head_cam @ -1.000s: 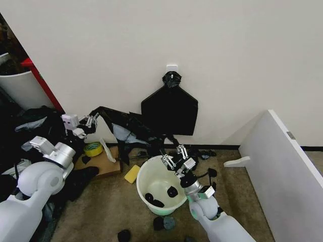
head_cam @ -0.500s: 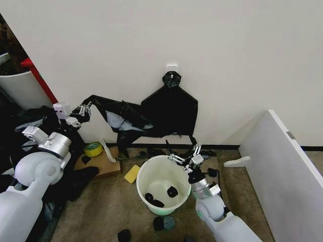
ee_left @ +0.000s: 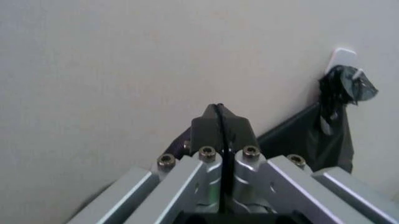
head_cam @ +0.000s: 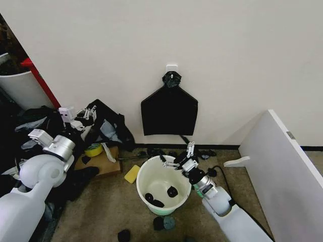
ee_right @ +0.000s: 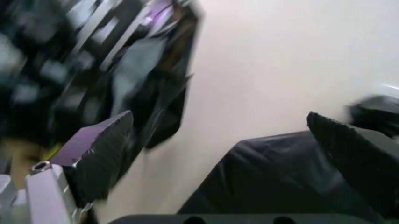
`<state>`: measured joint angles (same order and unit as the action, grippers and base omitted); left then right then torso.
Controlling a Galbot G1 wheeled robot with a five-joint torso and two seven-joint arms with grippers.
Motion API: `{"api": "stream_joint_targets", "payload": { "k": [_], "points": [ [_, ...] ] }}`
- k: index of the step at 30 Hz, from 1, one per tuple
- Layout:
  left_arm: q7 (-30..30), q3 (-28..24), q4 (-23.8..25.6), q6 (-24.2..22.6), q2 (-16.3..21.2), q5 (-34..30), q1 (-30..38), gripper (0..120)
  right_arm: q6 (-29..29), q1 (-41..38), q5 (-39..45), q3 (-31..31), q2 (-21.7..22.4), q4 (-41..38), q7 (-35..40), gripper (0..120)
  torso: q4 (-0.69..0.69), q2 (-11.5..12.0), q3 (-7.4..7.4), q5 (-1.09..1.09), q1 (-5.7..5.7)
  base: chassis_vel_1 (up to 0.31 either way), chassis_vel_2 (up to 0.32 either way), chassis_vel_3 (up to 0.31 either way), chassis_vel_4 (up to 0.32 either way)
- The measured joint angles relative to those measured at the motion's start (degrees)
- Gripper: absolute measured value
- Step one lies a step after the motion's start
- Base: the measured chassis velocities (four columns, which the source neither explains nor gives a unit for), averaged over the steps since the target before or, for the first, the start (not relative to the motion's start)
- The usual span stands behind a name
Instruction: Place the garbage bag over the trash bin.
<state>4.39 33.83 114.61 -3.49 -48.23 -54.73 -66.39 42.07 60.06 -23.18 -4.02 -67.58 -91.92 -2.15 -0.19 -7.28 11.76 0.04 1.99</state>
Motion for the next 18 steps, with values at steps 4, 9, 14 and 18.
{"api": "stream_joint_targets", "payload": {
  "k": [4,9,14,18],
  "points": [
    [0.49,0.85,1.09,-0.07,0.66,-0.37,-1.09,0,-2.50,-1.41,-6.16,1.84,-2.01,1.77,1.96,100,0.00,0.00,0.00,0.01,0.00,0.000,0.000,0.000,0.000],
    [0.63,1.79,2.78,-0.35,0.96,-2.70,-1.79,0,-4.49,-2.73,-9.64,3.23,-6.41,4.29,5.83,100,0.00,0.00,0.00,0.00,0.00,0.000,0.000,0.000,0.000],
    [0.13,2.38,5.81,-1.88,0.51,-8.73,-2.42,0,-7.01,-3.34,-12.93,4.07,-10.57,6.01,11.97,100,0.00,0.00,0.00,0.00,0.00,0.000,0.000,0.000,0.000],
    [0.00,2.92,8.19,-3.27,-0.91,-15.79,-3.38,0,-8.64,-3.60,-21.49,3.10,-14.02,6.83,18.40,100,0.00,0.00,0.00,0.00,0.00,0.000,0.000,0.000,0.000]
  ]
}}
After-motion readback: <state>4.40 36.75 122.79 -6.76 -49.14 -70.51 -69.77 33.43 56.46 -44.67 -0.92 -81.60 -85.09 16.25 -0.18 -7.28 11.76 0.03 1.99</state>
